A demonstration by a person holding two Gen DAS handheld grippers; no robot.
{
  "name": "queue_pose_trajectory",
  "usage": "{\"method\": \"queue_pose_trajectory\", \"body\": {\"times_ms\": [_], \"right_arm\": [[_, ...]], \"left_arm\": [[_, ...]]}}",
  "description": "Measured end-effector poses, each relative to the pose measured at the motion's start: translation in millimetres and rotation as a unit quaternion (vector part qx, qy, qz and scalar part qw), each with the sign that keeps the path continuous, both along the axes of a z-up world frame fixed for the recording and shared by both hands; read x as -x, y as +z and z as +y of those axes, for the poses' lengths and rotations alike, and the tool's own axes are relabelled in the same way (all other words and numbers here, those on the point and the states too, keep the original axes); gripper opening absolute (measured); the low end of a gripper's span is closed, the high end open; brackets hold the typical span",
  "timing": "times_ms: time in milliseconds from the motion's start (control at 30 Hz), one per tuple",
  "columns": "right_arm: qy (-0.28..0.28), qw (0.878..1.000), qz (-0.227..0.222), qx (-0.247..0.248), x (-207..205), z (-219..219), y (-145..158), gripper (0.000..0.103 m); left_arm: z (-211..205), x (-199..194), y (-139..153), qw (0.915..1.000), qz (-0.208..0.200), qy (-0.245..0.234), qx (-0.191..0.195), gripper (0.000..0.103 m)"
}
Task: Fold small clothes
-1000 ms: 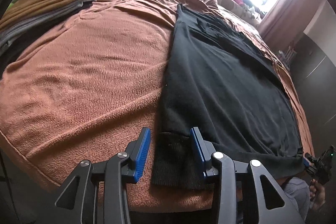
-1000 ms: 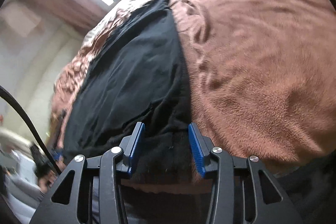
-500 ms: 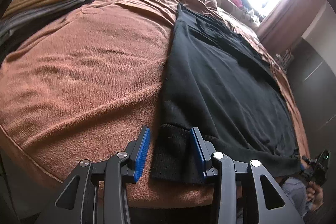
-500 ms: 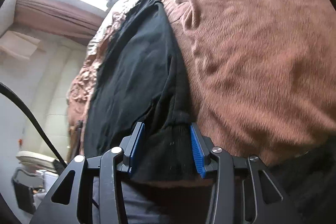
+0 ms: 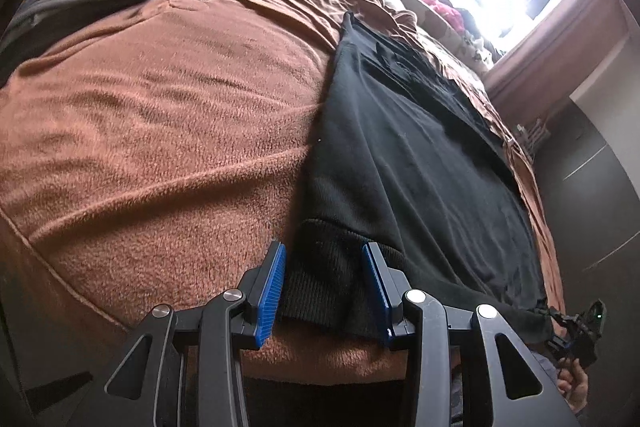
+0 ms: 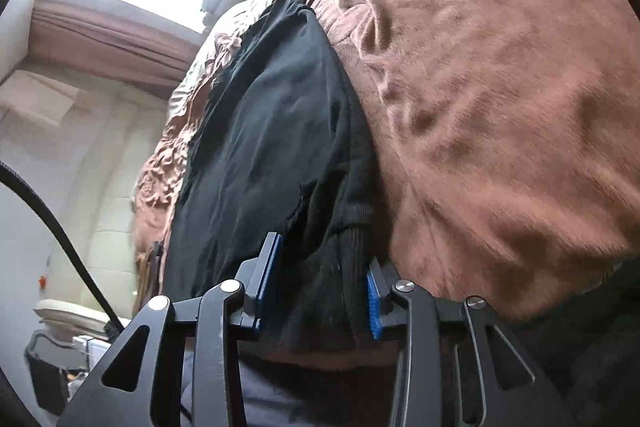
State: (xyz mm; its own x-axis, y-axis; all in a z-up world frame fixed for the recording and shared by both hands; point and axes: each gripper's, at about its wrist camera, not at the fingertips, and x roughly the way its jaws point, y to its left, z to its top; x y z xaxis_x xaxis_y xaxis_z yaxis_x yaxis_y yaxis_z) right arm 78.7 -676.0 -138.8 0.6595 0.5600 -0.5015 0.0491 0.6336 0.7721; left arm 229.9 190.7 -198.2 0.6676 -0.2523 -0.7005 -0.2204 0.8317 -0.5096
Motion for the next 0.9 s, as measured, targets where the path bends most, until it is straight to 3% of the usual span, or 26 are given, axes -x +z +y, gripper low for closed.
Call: {"method": "queue_pose_trajectory", "body": {"times_ms": [100, 133, 333, 433, 900], "right_arm": [[-0.013, 1.0, 0.009, 0.021, -8, 8, 0, 0.01], [-0.015, 1.0, 0.007, 0.017, -8, 10, 0, 0.008], [-0.032, 0.999, -0.016, -0.013, 2, 1, -5, 0.006], [-0.052, 0.998, -0.019, -0.004, 16, -7, -4, 0.005], [-0.046, 0.999, -0.013, -0.01, 27, -14, -5, 0.005]], "left_arm": [[4, 1, -1, 0.9997, 0.0, 0.012, 0.02, 0.042], [5, 1, -2, 0.9996, 0.001, 0.015, 0.024, 0.042], [18, -5, -7, 0.995, 0.004, 0.057, 0.082, 0.042], [23, -10, -10, 0.9907, 0.003, 0.073, 0.115, 0.042], [16, -42, -15, 0.9884, 0.018, 0.053, 0.141, 0.042]]}}
